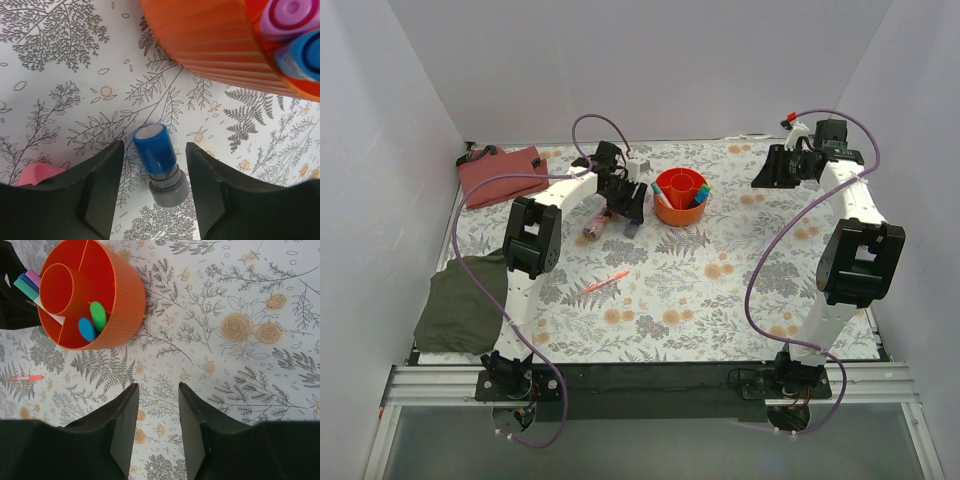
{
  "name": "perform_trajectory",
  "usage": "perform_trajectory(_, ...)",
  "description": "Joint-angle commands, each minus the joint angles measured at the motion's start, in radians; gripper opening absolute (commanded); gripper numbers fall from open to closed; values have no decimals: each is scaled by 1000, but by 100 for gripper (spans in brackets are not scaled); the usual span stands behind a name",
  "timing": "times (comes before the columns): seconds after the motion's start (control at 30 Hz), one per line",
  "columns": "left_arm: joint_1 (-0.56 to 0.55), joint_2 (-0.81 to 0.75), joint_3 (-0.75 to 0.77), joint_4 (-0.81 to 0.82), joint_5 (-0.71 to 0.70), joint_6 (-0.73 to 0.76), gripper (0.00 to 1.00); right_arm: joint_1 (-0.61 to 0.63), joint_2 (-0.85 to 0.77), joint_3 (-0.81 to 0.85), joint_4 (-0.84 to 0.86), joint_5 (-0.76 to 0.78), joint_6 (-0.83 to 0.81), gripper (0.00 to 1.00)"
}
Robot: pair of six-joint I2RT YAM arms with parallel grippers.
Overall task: Sort the stationery into containers
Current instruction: Pick up the stationery from the center of the board.
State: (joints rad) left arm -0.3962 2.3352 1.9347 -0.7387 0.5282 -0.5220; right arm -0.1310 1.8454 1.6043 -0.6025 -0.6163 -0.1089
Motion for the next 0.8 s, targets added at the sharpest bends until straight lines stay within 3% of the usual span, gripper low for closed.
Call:
perform_trajectory(0.0,-6,-19,15,18,-43,-12,52,-5,-49,-6,21,-17,-6,45)
perform_trajectory(0.37,-53,9,12,41,-183,-15,52,-5,-55,-20,21,-16,-8,45)
perform_trajectory(0.7,-66,-7,-29,16,-238,-10,23,-5,-60,-29,21,-19,-9,45)
perform_trajectory(0.77,-64,-11,-37,2,-252,-9,23,-5,-57,-26,21,-20,-8,45)
